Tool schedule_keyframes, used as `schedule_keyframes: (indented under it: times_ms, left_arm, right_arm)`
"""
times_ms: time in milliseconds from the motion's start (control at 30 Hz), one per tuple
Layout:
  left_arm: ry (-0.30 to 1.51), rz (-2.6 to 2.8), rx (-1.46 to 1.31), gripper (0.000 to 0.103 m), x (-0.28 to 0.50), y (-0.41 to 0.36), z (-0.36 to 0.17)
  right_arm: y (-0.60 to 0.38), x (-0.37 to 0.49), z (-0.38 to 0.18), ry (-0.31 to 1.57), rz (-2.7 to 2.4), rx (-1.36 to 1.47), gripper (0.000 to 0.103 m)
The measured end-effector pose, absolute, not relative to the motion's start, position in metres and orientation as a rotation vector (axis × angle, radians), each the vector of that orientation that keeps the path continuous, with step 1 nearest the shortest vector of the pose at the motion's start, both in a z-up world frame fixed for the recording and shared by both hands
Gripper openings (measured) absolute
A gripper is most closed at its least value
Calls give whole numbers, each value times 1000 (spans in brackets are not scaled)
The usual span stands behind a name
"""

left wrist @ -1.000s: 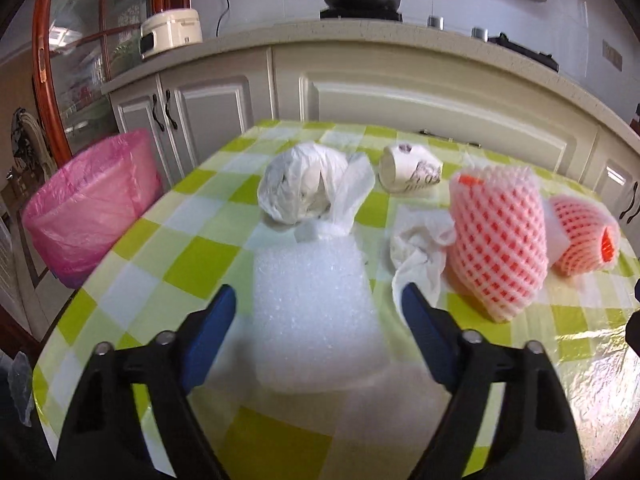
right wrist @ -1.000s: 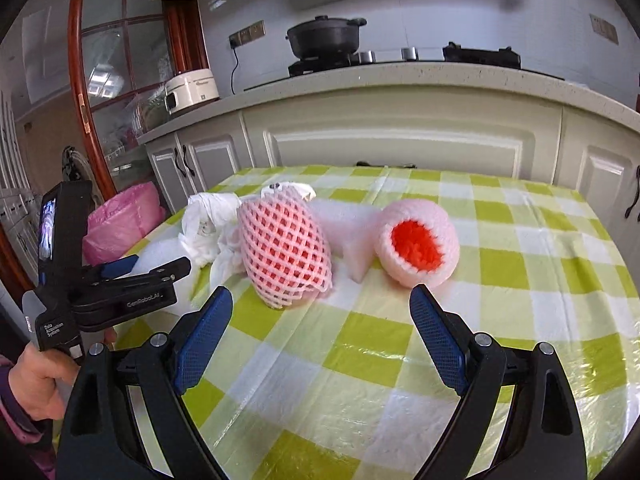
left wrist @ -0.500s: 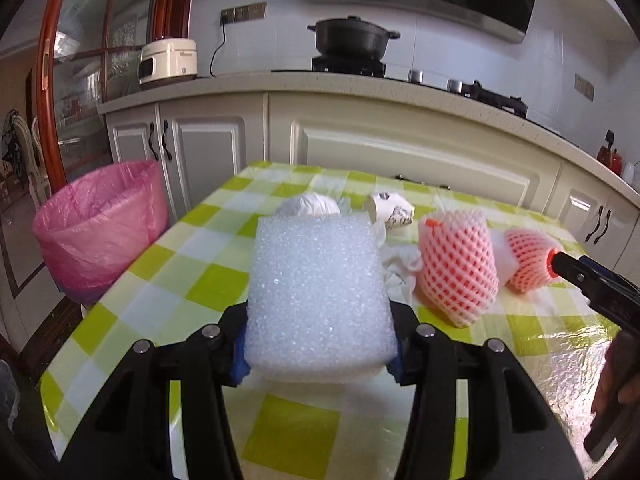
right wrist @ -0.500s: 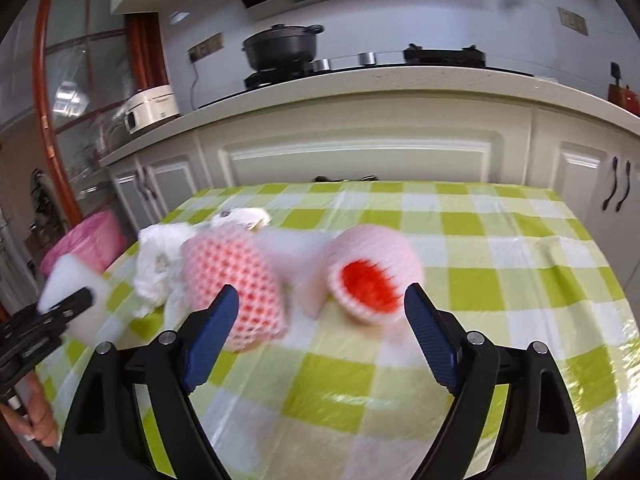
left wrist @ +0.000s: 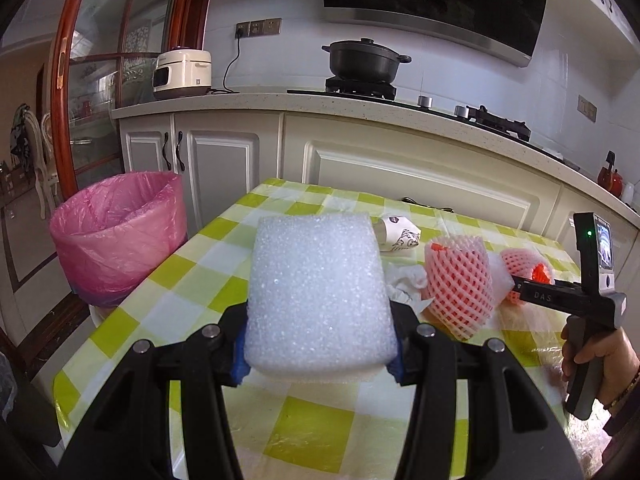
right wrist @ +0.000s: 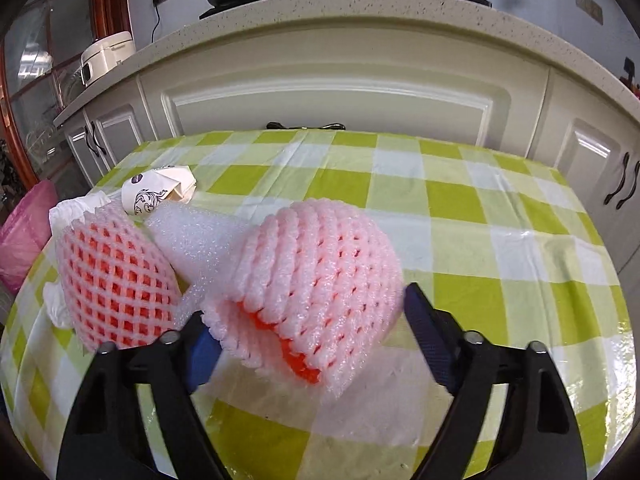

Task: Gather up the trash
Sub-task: 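Grasp the white foam sheet with the left tool while the right tool grasps a pink foam net, then carry foam sheet and foam net to the pink bin and open both tools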

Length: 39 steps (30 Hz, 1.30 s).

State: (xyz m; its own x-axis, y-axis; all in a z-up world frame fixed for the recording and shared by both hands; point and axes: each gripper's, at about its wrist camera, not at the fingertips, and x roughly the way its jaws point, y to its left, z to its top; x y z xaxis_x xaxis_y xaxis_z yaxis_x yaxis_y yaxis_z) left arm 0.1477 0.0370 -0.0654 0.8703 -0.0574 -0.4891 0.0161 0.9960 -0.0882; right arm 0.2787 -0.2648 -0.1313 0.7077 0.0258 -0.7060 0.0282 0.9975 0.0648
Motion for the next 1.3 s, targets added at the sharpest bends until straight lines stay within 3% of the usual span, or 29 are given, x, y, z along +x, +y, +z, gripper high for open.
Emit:
schedule_keyframes:
  times_ms: [133, 233, 700, 1300]
  left_arm:
    - [507, -40, -73, 49, 144, 37, -65]
    - [507, -41, -71, 49, 143, 36, -66]
    - [472, -19, -66, 49, 121, 44, -53]
    - [402, 148, -112, 49, 94, 129, -23]
  right_arm:
    - [-265, 269, -126, 750, 25, 74, 39]
    - [-261, 255, -119, 710, 44, 59, 33]
    - [-187, 180, -74, 582, 342, 107, 33]
    - [-53, 202, -36, 482, 635, -4, 33]
